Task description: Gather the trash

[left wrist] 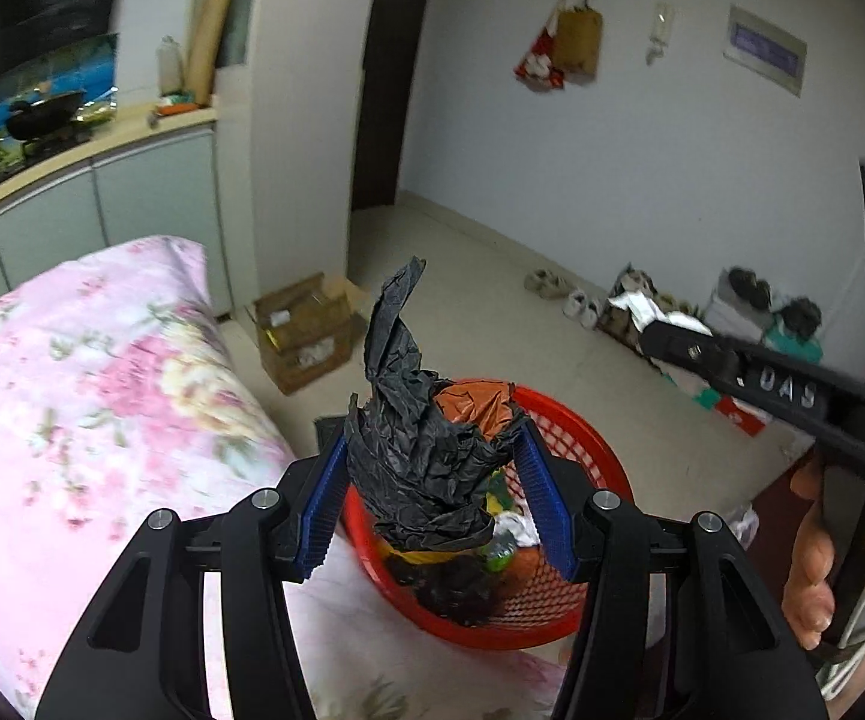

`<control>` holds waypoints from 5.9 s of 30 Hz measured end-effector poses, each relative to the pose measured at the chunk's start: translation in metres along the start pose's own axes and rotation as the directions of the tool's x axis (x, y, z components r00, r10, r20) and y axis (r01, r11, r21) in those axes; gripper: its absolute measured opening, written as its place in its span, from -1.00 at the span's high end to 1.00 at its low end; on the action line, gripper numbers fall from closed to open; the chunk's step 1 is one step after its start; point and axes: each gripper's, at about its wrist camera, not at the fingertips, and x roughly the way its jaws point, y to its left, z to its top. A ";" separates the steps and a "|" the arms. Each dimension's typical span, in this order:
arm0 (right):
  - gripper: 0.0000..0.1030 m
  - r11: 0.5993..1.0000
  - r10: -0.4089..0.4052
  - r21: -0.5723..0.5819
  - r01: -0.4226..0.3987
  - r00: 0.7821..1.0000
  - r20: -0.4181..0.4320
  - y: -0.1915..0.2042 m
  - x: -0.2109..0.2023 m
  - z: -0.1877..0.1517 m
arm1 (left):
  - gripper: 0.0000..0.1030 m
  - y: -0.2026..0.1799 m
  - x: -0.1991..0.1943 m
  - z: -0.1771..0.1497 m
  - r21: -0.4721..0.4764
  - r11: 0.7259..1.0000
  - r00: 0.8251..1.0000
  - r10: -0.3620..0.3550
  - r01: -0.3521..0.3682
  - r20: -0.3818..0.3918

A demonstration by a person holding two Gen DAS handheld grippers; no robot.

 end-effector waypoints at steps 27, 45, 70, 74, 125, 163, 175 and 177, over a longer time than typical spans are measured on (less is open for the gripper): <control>-0.24 0.995 0.055 0.085 -0.050 0.997 -0.057 -0.014 0.016 -0.001 | -0.58 -0.035 0.036 -0.021 0.074 0.997 1.000 -0.003 0.004 -0.011; -0.61 0.992 0.099 0.074 -0.099 0.995 0.016 -0.007 -0.005 0.003 | -0.69 0.003 -0.007 -0.011 0.045 0.994 0.993 0.093 -0.096 0.077; -0.86 0.980 0.187 -0.094 -0.177 0.975 0.121 0.042 -0.057 -0.024 | -0.84 0.043 -0.077 -0.039 -0.024 0.969 0.951 0.247 -0.247 0.186; -0.86 0.977 0.199 -0.118 -0.180 0.964 0.174 0.043 -0.071 -0.038 | -0.85 0.043 -0.087 -0.045 -0.031 0.968 0.947 0.252 -0.250 0.198; -0.86 0.965 0.182 -0.220 -0.145 0.971 0.155 0.047 -0.083 -0.116 | -0.86 0.042 -0.129 -0.093 -0.142 0.920 0.898 0.389 -0.366 0.205; -0.86 0.964 0.182 -0.221 -0.147 0.972 0.149 0.049 -0.081 -0.117 | -0.86 0.043 -0.126 -0.097 -0.136 0.921 0.903 0.385 -0.364 0.189; -0.86 0.964 0.182 -0.220 -0.147 0.972 0.149 0.049 -0.081 -0.116 | -0.86 0.041 -0.125 -0.096 -0.132 0.922 0.903 0.384 -0.364 0.190; -0.86 0.964 0.182 -0.220 -0.147 0.972 0.149 0.049 -0.081 -0.116 | -0.86 0.041 -0.125 -0.096 -0.132 0.922 0.903 0.385 -0.365 0.190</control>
